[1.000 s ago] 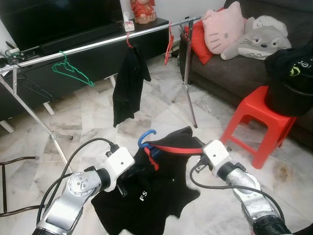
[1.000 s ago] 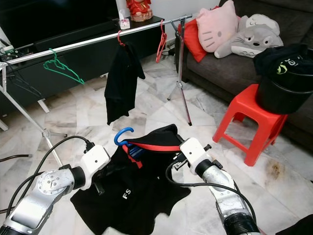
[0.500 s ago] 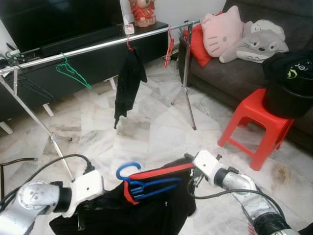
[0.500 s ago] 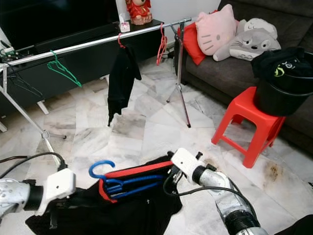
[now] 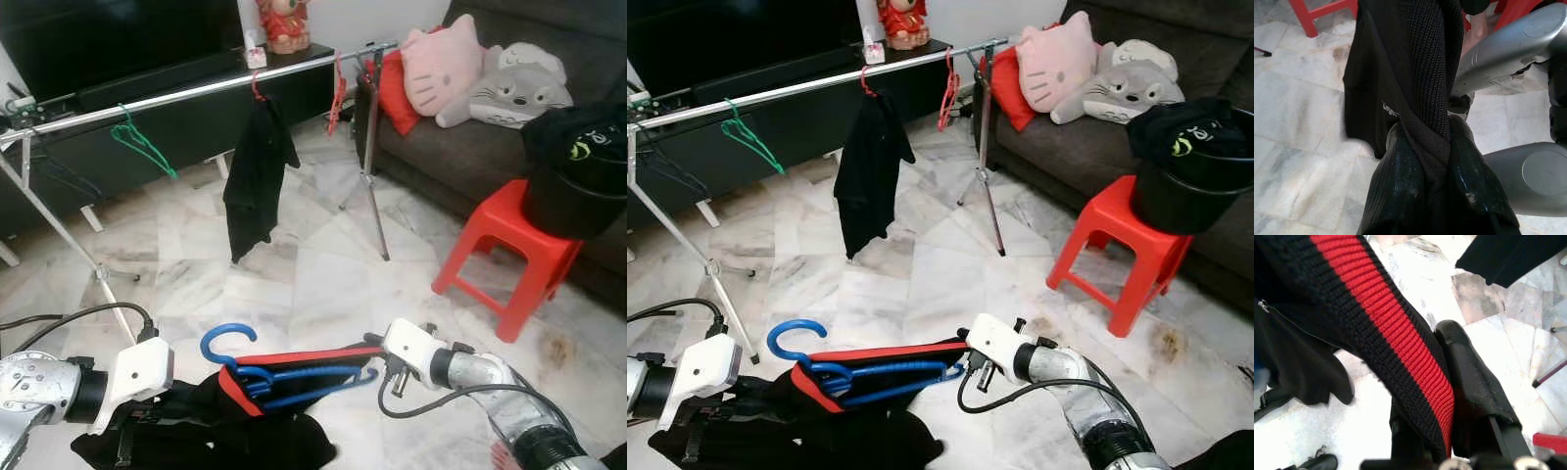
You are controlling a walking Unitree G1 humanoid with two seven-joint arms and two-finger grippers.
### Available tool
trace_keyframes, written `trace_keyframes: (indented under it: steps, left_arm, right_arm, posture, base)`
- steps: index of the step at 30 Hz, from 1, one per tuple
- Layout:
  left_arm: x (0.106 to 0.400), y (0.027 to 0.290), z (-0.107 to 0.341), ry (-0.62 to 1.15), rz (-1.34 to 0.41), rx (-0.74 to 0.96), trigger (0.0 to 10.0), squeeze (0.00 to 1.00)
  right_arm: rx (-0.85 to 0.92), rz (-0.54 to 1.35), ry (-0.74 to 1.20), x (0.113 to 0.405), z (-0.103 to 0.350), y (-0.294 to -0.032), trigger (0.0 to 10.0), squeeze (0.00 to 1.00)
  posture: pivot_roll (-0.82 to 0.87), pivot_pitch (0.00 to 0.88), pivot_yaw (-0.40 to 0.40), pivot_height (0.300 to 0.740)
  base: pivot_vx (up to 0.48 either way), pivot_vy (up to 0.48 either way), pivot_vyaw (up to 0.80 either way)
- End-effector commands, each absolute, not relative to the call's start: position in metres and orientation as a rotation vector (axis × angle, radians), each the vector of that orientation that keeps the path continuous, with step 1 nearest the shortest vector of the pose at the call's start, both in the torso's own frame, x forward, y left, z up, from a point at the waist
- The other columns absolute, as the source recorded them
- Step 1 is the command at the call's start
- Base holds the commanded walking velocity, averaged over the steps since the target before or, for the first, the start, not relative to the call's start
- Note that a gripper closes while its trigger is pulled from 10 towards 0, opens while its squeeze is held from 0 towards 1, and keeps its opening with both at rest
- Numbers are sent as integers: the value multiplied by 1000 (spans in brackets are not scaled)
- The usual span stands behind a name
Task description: Hang hanger
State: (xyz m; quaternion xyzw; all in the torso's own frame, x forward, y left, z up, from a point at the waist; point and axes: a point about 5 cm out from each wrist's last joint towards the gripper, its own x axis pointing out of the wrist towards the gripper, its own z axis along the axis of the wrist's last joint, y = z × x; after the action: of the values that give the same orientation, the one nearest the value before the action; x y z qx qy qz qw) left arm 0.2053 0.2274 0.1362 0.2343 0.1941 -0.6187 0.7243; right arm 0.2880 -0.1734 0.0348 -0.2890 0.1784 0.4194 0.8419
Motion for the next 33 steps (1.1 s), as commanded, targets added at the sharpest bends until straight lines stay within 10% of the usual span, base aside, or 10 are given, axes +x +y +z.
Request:
trace_keyframes:
  steps: [1,12,14,16,17,18,19,33]
  left_arm:
    - [206,240,154,433,-1373,570,10000,0]
    - [191,203,138,450,-1591,642,10000,0]
    - [189,197,133,435,-1608,617,10000,0]
    - [187,194,131,434,-1615,611,10000,0]
    - [186,192,129,433,-1622,608,10000,0]
    - [186,192,129,433,-1622,608,10000,0]
    - [185,189,128,430,-1627,596,10000,0]
    - [185,182,124,411,-1616,583,10000,0]
  right_arm:
    - [-659,810,443,291,38,-204,0,0]
    - [-646,731,384,306,47,-201,0,0]
    - [-620,742,379,307,47,-196,8510,0]
    - [-608,766,379,307,47,-193,10000,0]
    - [-586,808,374,306,48,-189,10000,522]
    - [-586,808,374,306,48,-189,10000,522]
    - [-555,857,383,304,47,-186,10000,1000]
    - [-518,1101,504,292,44,-186,10000,1000]
  posture:
    - [-146,0,46,732]
    - [-144,0,43,732]
    - [-147,0,44,732]
    - [-150,0,45,732]
    - [-150,0,45,732]
    - [-150,0,45,732]
    - [-147,0,48,732]
    - [-151,0,49,732]
  base:
    - [0,0,0]
    - [0,0,0]
    - [0,0,0]
    - [0,0,0]
    - [0,0,0]
    - [0,0,0]
    - [0,0,0]
    - [0,0,0]
